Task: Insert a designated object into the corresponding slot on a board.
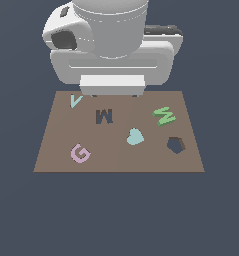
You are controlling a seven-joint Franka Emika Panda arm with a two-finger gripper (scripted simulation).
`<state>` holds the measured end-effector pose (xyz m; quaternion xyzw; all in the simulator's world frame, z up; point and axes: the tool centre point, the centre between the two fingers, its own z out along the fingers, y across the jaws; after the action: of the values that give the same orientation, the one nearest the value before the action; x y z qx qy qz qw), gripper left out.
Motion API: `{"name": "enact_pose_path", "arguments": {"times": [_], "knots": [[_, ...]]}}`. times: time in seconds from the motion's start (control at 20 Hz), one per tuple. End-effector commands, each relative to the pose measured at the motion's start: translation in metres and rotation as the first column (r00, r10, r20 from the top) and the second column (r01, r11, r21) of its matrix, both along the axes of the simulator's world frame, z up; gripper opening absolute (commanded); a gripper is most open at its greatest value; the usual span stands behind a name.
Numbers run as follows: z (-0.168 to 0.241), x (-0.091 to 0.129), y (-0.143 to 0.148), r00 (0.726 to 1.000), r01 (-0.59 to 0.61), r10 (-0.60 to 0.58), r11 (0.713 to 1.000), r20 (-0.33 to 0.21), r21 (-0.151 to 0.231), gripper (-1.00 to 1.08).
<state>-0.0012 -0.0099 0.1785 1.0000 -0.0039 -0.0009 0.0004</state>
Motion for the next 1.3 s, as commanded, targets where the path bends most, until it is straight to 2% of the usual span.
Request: {"name": "enact_pose_path", "arguments": {"times": [0.0, 0.4, 0.8, 1.05, 1.25], "knots": [[0.0, 0.0, 0.0, 1.0, 0.0, 0.0, 1.0, 0.0, 0.0, 1.0], [-0.004, -0.004, 0.004, 0.999, 0.037, -0.037, 0.999, 0.0, 0.0, 1.0], [-0.015, -0.014, 0.015, 0.989, 0.146, -0.146, 0.989, 0.0, 0.0, 1.0], [-0.026, -0.023, 0.027, 0.969, 0.247, -0.247, 0.969, 0.0, 0.0, 1.0], [-0.036, -0.03, 0.039, 0.939, 0.344, -0.344, 0.939, 0.001, 0.0, 1.0]]}}
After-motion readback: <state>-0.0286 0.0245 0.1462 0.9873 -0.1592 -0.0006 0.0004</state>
